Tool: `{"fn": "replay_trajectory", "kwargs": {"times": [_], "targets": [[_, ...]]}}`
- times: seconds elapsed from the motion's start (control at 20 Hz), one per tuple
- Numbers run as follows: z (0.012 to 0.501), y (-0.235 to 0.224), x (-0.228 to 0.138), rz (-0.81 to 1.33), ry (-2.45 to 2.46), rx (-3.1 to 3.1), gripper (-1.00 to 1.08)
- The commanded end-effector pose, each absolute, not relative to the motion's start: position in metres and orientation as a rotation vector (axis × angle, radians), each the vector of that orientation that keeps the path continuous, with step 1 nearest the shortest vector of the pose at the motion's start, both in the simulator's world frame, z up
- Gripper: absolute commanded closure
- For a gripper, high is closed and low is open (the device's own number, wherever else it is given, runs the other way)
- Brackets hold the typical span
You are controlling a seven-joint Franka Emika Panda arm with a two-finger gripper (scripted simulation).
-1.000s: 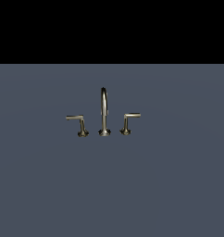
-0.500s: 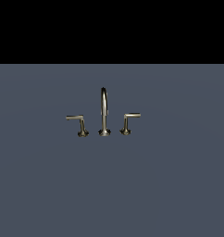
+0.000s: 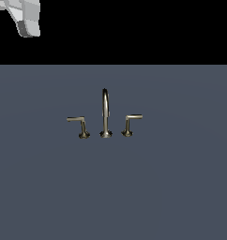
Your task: Turn on the faucet by rotating a designated handle.
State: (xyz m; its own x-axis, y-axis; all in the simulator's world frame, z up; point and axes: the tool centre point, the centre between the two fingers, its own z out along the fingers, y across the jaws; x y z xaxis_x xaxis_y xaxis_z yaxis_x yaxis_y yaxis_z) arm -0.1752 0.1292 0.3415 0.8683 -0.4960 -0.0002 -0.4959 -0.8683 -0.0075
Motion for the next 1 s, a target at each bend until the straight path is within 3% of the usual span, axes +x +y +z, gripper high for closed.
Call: {"fn": "replay_trajectory", "kwargs": {"times": [0.0,0.95], "targets": [[0.328,0.137,-0.165,-0.002,0.880,-3.006,1.08],[0.243,0.175,-0.086,0.002,1.351,-2.820,1.08]]}}
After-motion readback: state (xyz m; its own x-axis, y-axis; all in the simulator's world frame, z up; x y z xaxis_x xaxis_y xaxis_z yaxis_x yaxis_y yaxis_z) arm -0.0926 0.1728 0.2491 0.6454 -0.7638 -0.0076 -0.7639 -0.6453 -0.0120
